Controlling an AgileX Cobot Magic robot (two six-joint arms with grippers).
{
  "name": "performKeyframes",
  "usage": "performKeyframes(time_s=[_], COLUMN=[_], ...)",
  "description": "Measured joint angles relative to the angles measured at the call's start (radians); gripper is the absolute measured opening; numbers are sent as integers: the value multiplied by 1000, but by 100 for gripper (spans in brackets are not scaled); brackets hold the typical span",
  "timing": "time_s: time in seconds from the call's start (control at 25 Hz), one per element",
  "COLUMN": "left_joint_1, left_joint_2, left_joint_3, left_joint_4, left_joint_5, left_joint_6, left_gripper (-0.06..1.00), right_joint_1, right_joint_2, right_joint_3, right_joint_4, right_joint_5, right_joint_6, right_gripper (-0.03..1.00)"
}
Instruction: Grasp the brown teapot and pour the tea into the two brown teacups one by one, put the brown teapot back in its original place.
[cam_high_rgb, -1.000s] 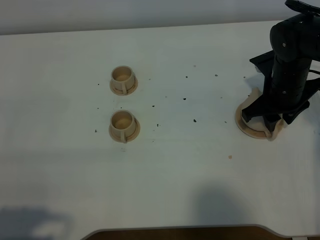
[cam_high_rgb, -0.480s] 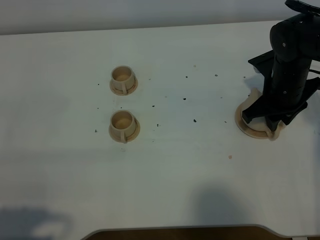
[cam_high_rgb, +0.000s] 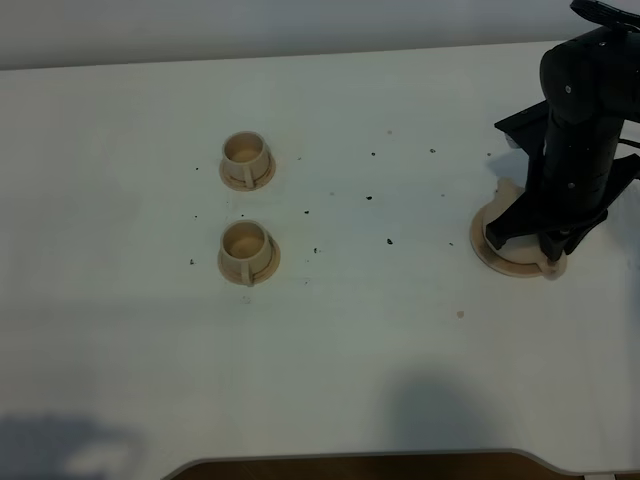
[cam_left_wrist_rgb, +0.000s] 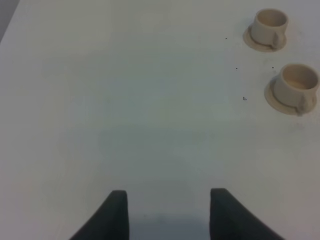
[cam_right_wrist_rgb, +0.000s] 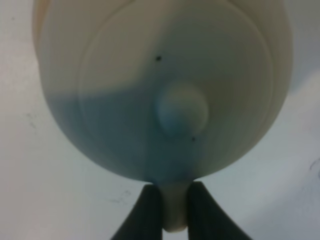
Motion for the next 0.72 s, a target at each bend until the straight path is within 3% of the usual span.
performKeyframes(time_s=[0.72], left_joint_1=[0], left_joint_2=[0], left_joint_3=[0], left_joint_4=[0], left_joint_5=[0], left_joint_6=[0], left_gripper=[39], right_joint_1=[0], right_joint_2=[0], right_joint_3=[0], right_joint_4=[-3], right_joint_5=[14], right_joint_6=[-6], right_gripper=[13])
